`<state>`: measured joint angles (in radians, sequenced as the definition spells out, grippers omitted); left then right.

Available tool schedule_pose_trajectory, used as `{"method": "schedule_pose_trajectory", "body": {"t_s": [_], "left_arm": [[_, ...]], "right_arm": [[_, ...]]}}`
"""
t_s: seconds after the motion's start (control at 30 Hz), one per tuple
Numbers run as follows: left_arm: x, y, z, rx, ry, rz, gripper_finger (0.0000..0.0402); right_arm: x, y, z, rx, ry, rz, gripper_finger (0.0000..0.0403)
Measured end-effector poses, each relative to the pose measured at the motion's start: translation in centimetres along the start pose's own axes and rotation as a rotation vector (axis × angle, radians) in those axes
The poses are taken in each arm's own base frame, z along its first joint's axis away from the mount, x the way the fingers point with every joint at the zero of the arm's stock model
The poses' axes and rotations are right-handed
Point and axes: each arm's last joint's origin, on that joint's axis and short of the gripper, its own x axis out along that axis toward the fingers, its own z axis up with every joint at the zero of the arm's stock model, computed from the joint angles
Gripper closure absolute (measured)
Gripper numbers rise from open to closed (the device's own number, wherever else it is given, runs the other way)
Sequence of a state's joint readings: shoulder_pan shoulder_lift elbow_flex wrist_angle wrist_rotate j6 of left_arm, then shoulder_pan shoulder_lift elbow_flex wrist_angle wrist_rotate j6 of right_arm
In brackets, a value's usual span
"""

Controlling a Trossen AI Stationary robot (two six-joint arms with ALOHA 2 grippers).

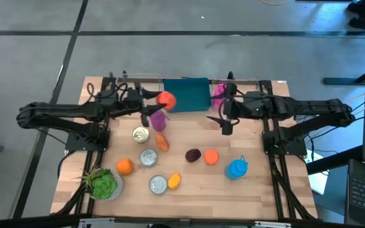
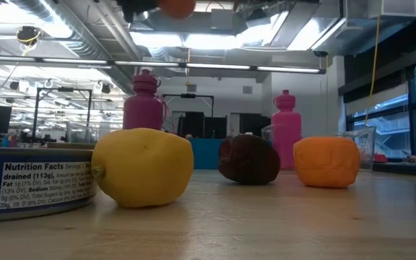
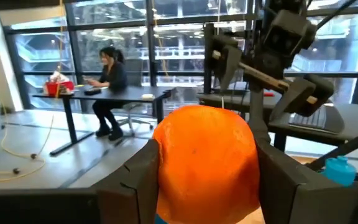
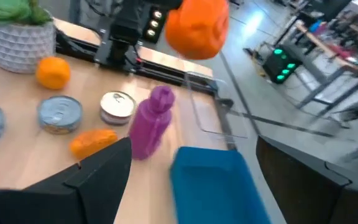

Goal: Pick & Place Food Item
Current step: Put the top right orange into the blue bin

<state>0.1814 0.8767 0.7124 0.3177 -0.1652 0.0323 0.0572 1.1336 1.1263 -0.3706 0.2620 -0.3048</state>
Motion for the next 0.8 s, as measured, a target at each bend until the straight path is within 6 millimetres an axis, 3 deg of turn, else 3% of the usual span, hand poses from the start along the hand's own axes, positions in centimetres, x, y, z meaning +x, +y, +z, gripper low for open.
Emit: {"method": "schedule_pose_trajectory", "body": {"t_s": [0.23,0.6,0.8], "left_arm": [[-2.3,0.4,0.5,0.036,0.033,0.011,0.0222],[-5.2,1.7,-2.4,0.021,-0.039,0.130,0.0222],[-5.9,2.5,-5.1,0.003,-0.095,0.197,0.0224]], "right_arm": [[0.0,-0.2,-3.0,0.096,-0.024,-0.015,0.0062],[-1.1,0.2,-7.3,0.229,-0.174,-0.082,0.0062],[-0.6,1.0,-8.7,0.295,-0.179,0.004,0.0062]]}}
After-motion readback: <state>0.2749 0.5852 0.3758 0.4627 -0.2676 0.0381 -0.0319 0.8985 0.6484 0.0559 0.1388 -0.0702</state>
